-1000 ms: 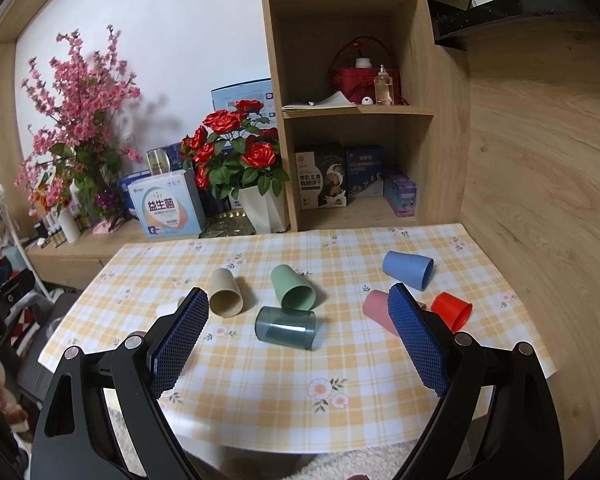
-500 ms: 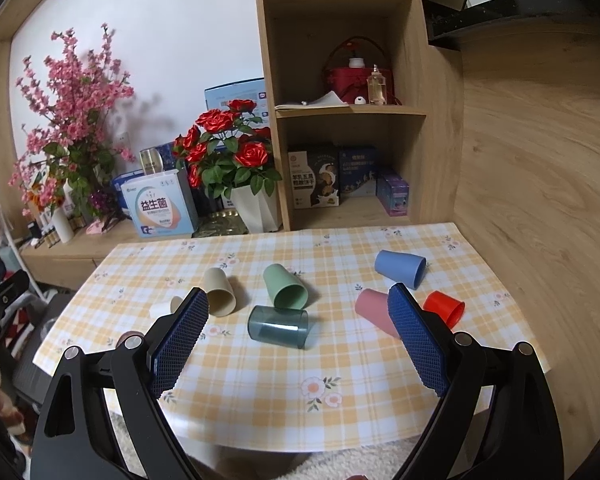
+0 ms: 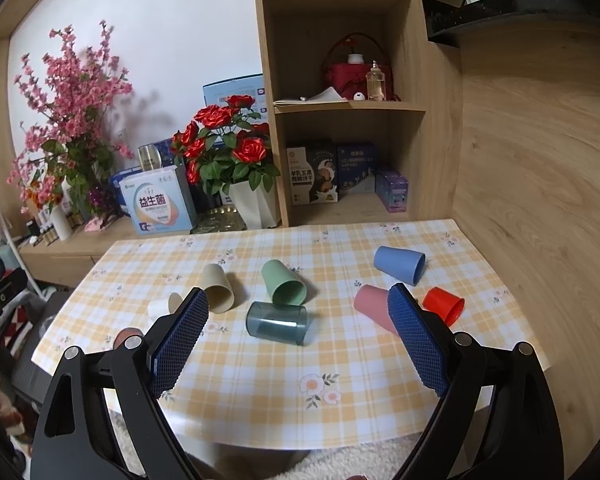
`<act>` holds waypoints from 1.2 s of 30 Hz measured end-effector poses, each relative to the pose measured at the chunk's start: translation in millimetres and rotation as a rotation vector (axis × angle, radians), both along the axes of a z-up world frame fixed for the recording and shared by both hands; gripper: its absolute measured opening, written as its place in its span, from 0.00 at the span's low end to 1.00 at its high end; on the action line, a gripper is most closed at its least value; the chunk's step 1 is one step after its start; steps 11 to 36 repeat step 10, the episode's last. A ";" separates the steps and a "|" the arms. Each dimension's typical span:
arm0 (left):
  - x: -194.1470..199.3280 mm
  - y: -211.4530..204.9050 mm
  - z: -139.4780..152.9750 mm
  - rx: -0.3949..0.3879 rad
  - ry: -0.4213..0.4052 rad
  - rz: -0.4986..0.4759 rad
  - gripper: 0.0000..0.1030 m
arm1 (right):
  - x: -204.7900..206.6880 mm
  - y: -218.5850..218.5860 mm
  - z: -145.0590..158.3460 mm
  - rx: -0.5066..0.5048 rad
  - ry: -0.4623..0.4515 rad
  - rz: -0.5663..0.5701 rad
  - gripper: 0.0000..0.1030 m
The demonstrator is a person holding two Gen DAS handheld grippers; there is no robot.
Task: Flip cup upside down
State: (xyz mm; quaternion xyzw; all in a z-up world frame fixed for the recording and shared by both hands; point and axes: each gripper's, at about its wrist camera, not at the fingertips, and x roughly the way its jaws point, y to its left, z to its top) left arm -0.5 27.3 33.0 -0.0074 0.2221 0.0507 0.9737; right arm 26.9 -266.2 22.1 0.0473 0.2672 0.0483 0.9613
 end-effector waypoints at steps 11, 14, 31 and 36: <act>-1.3 -0.8 1.0 0.007 -0.011 0.020 0.94 | -3.5 -1.6 -6.1 0.021 -0.024 -0.029 0.85; -1.3 -0.8 1.0 0.007 -0.011 0.020 0.94 | -3.5 -1.6 -6.1 0.021 -0.024 -0.029 0.85; -1.3 -0.8 1.0 0.007 -0.011 0.020 0.94 | -3.5 -1.6 -6.1 0.021 -0.024 -0.029 0.85; -1.3 -0.8 1.0 0.007 -0.011 0.020 0.94 | -3.5 -1.6 -6.1 0.021 -0.024 -0.029 0.85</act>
